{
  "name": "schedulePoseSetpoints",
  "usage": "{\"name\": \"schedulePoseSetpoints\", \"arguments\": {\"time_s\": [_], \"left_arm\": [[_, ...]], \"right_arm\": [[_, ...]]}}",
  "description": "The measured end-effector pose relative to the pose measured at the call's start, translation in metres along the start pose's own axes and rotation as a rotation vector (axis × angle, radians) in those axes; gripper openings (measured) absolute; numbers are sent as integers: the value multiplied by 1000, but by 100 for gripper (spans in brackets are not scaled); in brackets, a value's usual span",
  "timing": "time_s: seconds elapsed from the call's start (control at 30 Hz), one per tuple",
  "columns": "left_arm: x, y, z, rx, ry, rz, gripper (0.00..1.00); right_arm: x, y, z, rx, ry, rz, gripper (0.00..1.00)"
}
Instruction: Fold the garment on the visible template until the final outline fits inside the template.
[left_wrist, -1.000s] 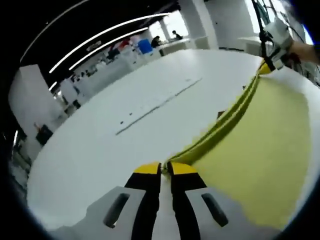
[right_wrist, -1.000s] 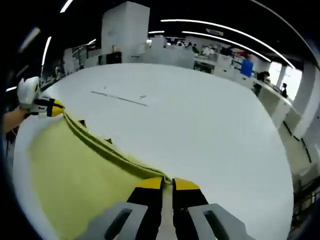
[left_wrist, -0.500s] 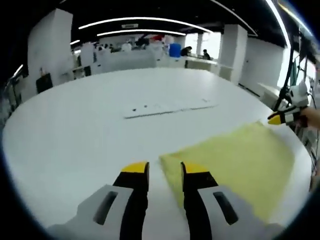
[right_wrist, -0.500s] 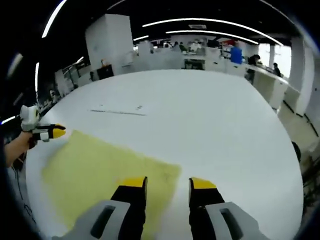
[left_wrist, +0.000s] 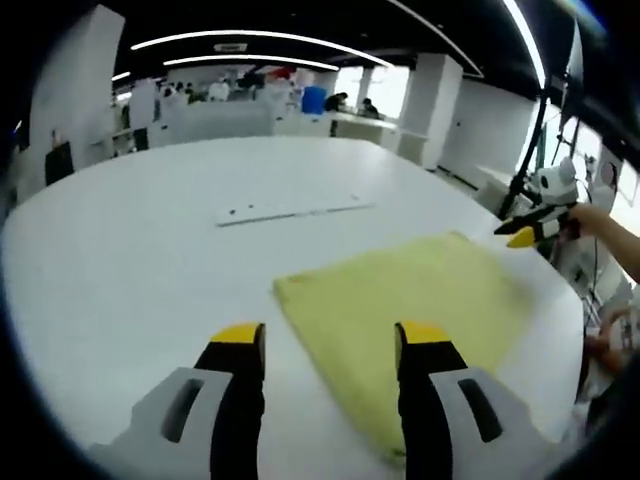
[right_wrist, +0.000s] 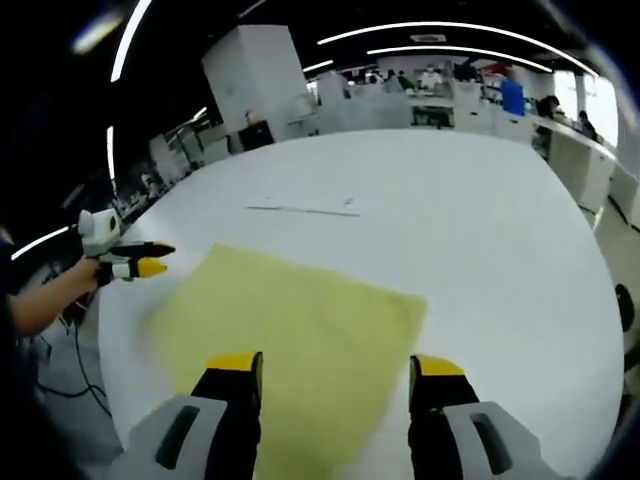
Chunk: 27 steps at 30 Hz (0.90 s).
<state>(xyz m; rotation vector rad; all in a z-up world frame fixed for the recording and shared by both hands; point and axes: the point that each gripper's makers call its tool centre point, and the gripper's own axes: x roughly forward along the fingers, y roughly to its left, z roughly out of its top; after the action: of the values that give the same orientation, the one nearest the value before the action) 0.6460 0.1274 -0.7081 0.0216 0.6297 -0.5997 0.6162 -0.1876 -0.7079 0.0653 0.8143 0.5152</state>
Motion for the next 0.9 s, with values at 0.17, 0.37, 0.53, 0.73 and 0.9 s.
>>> {"name": "schedulePoseSetpoints", "arguments": {"time_s": [0.17, 0.37, 0.53, 0.73, 0.9], "left_arm": [[-17, -11, -10, 84, -13, -34, 50], [-32, -27, -26, 72, -15, -71, 48], [-39, -38, -44, 81, 6, -94, 46], [-45, -46, -59, 71, 6, -109, 42], [-47, -50, -70, 53, 20, -111, 38]], "right_arm": [[-12, 15, -14, -21, 18, 39, 62], [-22, 22, -32, -46, 27, 39, 63], [-29, 26, -48, -26, 21, 48, 63], [-35, 31, -68, -1, 25, 58, 60], [-36, 34, -85, 11, 41, 61, 56]]}}
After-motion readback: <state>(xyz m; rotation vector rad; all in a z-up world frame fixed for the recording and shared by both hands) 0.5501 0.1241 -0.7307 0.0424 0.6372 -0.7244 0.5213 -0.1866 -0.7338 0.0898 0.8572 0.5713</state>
